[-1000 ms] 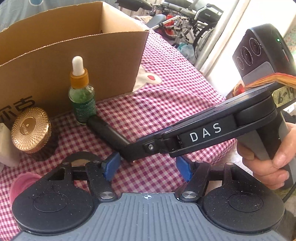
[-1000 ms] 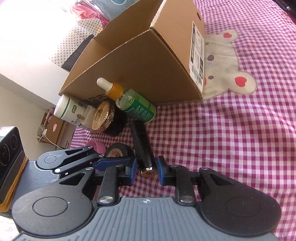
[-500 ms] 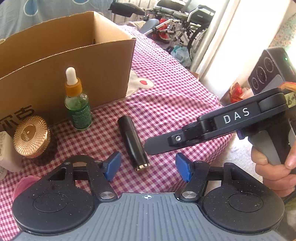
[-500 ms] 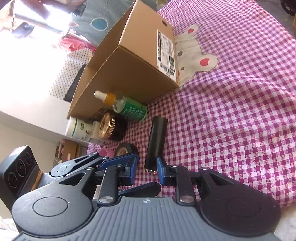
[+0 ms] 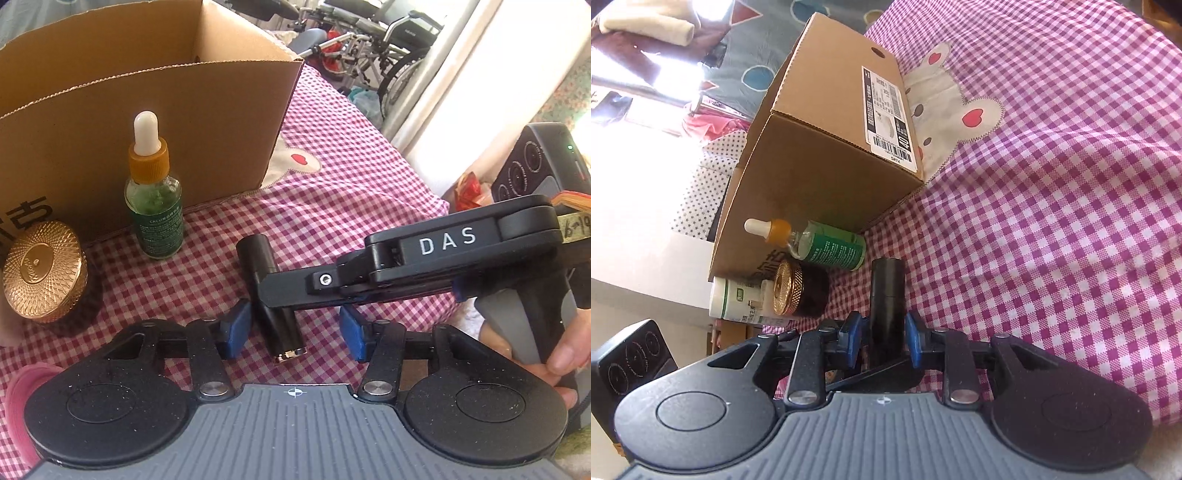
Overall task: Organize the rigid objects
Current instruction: 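Close the right gripper around the black flashlight and lift it upright, then carry the flashlight over the box with the right gripper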
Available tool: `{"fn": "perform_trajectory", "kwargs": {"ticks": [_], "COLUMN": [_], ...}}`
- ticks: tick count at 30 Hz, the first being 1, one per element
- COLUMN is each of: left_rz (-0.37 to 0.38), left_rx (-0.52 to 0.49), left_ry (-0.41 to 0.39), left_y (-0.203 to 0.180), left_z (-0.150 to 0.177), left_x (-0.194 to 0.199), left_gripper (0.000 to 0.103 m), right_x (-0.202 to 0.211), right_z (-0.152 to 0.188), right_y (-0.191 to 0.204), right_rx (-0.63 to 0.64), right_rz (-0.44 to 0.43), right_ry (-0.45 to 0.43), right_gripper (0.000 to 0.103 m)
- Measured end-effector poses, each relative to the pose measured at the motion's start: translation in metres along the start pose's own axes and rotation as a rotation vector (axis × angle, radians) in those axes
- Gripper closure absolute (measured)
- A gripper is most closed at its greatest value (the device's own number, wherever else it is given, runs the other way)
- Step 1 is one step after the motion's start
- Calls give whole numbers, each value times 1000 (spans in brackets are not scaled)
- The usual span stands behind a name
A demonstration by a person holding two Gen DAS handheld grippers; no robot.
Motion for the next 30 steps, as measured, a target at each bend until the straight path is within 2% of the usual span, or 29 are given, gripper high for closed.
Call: {"fn": "perform_trajectory", "kwargs": {"ticks": [5, 14, 20, 25, 30], "left_rz": [-33, -63, -57, -75, -139], "left_rx": [-29, -65, -75, -96, -105], "left_ry": [-20, -42, -72, -129, -213], "left_y": [-1, -4, -14, -28, -25], "left_z": [0, 2, 1, -11, -39], "left_x": [-1, 5, 21, 55, 108], "left_gripper": [47, 51, 52, 52, 51], "right_x": [-4, -11, 2, 28, 44], "right_z": [1, 6, 11, 9, -9], "right_y": [11, 22, 33, 68, 134], "right_rx": [67, 72, 76, 134, 262], "right_rz": [28, 55, 49, 32, -25], "right_ry": [-36, -67, -104, -161, -207], "right_gripper": [75, 79, 79, 79, 79]}}
Point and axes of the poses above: each gripper's, at about its wrist camera, not at the fingertips, and x roughly against the way its jaws point, y to its left, z to its underside, the point moved 4 cm from there along -x, roughly the way its jaws point, and after that the axes turned 7 degrees about z, right-handed, at the moved point
